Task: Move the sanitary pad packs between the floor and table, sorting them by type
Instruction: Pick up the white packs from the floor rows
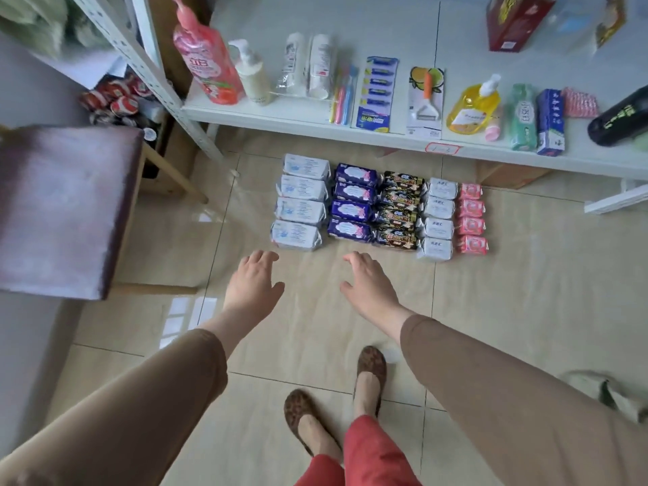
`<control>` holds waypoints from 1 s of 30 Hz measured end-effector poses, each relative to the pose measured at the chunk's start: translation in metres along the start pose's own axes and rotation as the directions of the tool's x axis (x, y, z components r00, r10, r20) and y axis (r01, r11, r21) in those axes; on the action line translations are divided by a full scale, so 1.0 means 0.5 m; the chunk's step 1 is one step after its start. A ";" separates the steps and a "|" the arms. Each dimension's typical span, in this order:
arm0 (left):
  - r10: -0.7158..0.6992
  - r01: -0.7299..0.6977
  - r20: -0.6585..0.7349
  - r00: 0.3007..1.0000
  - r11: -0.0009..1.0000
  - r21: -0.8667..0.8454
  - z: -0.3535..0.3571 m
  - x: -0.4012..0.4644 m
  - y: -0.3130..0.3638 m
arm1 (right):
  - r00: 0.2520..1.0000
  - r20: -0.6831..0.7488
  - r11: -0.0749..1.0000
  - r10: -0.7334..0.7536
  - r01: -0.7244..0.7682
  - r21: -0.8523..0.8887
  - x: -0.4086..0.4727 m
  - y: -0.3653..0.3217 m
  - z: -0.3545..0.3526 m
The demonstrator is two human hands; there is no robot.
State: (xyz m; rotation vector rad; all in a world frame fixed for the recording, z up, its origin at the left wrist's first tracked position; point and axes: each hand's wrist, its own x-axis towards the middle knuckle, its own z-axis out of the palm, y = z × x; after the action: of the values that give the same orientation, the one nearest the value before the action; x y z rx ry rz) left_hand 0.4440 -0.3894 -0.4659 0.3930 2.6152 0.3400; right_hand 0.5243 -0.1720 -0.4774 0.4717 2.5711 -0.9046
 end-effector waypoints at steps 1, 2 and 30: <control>-0.007 0.007 0.002 1.000 1.000 -0.016 -0.001 0.016 -0.013 | 1.000 0.002 1.000 0.003 -0.003 -0.005 0.012 -0.005 0.010; -0.009 0.009 0.004 1.000 1.000 -0.026 -0.001 0.032 -0.024 | 1.000 0.003 1.000 0.008 -0.008 -0.009 0.026 -0.010 0.020; 0.193 -0.192 0.126 0.973 0.981 -0.026 0.293 0.669 -0.265 | 0.985 -0.033 0.984 0.167 -0.164 0.073 0.527 0.097 0.432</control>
State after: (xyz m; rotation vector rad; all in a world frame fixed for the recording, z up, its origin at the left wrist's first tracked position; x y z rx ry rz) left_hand 0.2026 -0.3767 -0.7702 0.6449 2.4540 0.3831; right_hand 0.3652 -0.2275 -0.7774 0.7188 2.4957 -0.9372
